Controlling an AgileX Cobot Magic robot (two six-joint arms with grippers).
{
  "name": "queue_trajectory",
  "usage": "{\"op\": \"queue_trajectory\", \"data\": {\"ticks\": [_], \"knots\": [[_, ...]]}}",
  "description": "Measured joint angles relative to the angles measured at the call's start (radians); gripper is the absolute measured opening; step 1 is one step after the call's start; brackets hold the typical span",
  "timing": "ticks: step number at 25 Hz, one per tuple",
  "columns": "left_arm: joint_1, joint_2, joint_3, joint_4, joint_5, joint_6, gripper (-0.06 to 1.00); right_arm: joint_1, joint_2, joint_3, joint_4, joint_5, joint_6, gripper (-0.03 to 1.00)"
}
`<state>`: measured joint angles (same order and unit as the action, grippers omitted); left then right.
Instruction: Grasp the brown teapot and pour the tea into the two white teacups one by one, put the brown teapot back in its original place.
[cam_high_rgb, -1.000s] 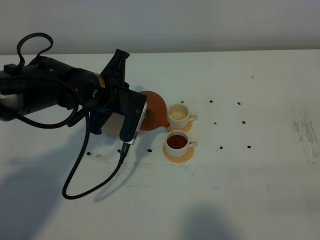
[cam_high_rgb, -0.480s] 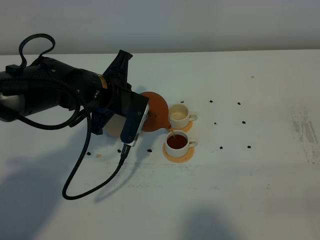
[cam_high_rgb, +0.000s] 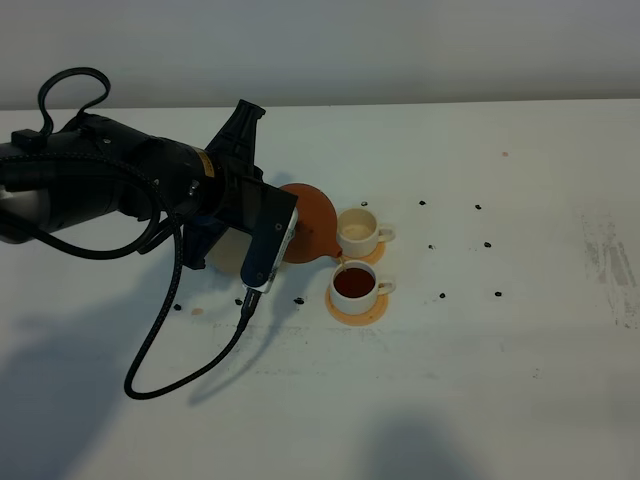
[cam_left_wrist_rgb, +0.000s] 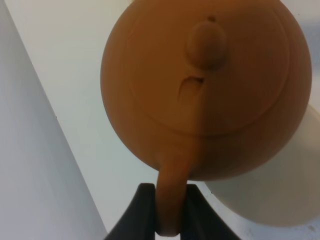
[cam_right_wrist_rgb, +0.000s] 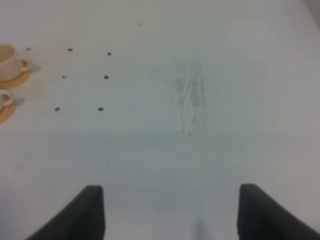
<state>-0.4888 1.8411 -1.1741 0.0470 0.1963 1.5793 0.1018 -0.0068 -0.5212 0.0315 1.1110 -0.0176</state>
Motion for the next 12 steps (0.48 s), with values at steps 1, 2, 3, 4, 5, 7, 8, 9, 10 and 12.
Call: {"op": "queue_trajectory", "data": {"ticks": [1, 2, 3, 4, 5, 7, 8, 9, 10, 12], "knots": [[0.0, 0.0, 0.0, 0.0, 0.0, 0.0, 0.09, 0.0, 0.0, 0.0, 0.0, 0.0, 0.0, 0.54], [0.0, 0.0, 0.0, 0.0, 0.0, 0.001, 0.09, 0.0, 0.0, 0.0, 0.0, 0.0, 0.0, 0.54], [0.0, 0.0, 0.0, 0.0, 0.0, 0.004, 0.09, 0.0, 0.0, 0.0, 0.0, 0.0, 0.0, 0.54], [0.0, 0.0, 0.0, 0.0, 0.0, 0.004, 0.09, 0.0, 0.0, 0.0, 0.0, 0.0, 0.0, 0.54], [0.0, 0.0, 0.0, 0.0, 0.0, 0.005, 0.09, 0.0, 0.0, 0.0, 0.0, 0.0, 0.0, 0.54], [0.0, 0.0, 0.0, 0.0, 0.0, 0.005, 0.09, 0.0, 0.0, 0.0, 0.0, 0.0, 0.0, 0.54], [0.0, 0.0, 0.0, 0.0, 0.0, 0.005, 0.09, 0.0, 0.0, 0.0, 0.0, 0.0, 0.0, 0.54], [0.0, 0.0, 0.0, 0.0, 0.0, 0.005, 0.09, 0.0, 0.0, 0.0, 0.0, 0.0, 0.0, 0.54], [0.0, 0.0, 0.0, 0.0, 0.0, 0.005, 0.09, 0.0, 0.0, 0.0, 0.0, 0.0, 0.0, 0.54], [0.0, 0.0, 0.0, -0.001, 0.001, 0.006, 0.09, 0.0, 0.0, 0.0, 0.0, 0.0, 0.0, 0.54]]}}
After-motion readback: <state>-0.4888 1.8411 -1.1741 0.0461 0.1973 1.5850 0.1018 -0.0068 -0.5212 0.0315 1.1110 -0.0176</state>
